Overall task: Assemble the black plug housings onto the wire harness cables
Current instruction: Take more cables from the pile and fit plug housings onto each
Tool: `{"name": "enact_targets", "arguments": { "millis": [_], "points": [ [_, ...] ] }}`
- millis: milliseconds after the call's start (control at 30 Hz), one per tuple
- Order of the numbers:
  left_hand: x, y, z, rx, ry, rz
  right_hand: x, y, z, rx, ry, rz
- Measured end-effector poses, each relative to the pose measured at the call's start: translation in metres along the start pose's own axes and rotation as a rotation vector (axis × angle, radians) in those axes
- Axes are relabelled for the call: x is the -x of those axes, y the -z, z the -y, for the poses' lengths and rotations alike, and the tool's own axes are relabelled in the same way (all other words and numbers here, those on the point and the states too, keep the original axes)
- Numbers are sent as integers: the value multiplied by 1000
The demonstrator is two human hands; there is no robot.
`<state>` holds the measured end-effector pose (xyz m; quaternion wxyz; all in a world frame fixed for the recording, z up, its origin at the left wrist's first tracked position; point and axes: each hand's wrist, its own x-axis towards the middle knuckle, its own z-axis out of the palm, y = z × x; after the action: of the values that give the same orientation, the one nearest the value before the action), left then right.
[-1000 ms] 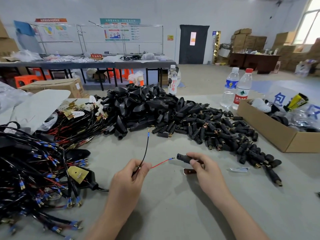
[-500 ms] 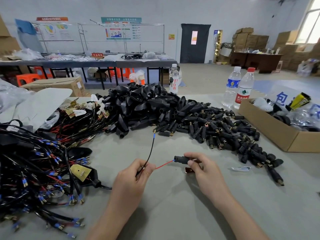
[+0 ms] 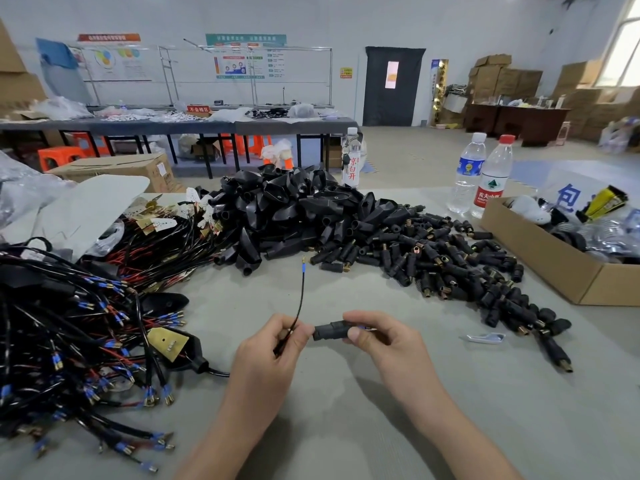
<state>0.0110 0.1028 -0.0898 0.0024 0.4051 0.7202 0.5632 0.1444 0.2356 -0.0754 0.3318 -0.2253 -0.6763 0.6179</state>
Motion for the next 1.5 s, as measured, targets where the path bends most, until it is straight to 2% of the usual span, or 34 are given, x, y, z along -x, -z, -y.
{"name": "enact_targets", "arguments": {
  "millis": [133, 333, 533, 667, 733, 800, 1000, 1067, 1200, 1500],
  "points": [
    [-2, 0, -10, 93, 13, -2, -2, 0, 2, -124, -67, -11],
    [-7, 8, -14, 497, 135, 60, -2, 3, 2, -172, -117, -17],
    [-12, 9, -15, 717, 302, -4, -2, 4, 2, -215, -128, -45],
    [-17, 13, -13, 920, 389, 86, -3, 8, 2, -281, -147, -118],
    [-15, 14, -11, 846, 384, 135, -4, 9, 1, -293, -147, -136],
    [-12, 12, -12, 675, 356, 142, -4, 9, 0, -308, -149, -138],
    [-7, 6, -10, 370, 252, 25, -3, 7, -2, -316, -163, -125],
    [-5, 7, -12, 305, 198, -12, -3, 5, -4, -328, -176, -120],
    [-4, 7, -16, 223, 166, 22, -3, 5, -5, -386, -201, -126],
    [-4, 8, -11, -235, -146, -7, -6, 8, -7, -489, -233, -126]
  ]
}}
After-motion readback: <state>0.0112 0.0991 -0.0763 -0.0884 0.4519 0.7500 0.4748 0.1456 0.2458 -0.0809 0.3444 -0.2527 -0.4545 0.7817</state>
